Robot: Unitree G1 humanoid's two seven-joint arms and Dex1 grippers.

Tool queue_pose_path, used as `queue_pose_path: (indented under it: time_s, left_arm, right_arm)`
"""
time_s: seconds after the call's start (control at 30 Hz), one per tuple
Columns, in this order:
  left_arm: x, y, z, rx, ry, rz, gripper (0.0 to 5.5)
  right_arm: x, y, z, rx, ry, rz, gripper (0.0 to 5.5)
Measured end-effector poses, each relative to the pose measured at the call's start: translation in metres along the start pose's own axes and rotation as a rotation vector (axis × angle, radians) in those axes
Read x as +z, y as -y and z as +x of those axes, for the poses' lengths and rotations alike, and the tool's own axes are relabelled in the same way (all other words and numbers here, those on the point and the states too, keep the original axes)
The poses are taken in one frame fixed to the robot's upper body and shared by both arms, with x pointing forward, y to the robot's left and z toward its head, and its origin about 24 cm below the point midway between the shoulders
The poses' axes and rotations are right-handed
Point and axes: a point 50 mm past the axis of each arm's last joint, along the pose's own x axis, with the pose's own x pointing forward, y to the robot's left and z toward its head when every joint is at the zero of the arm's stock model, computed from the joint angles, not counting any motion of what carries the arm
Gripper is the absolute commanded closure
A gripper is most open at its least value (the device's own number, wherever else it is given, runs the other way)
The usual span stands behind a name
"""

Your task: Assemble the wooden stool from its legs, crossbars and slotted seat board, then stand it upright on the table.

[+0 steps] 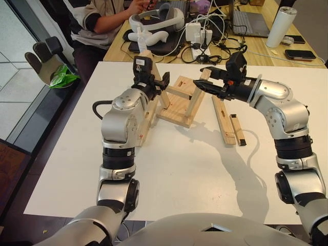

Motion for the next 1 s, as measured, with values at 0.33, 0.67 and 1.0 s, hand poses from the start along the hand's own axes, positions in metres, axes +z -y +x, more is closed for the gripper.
queue_pose_path:
  time_s: [0.33, 0.67, 1.0]
  left_arm:
    - [0.094, -0.063, 0.007, 0.158, 0.367, -0.021, 1.82]
    - [0.109, -0.031, 0.051, 0.011, 0.225, 0.164, 1.82]
    - [0.056, -0.026, 0.048, 0.019, 0.011, 0.359, 1.82]
  right_arm:
    - [0.001, 0.000, 0.003, 0.002, 0.000, -0.004, 3.45]
    - [0.001, 0.000, 0.004, 0.013, -0.002, -0.005, 3.45]
    - [-0.002, -0.001, 0.005, 0.027, -0.025, -0.017, 3.45]
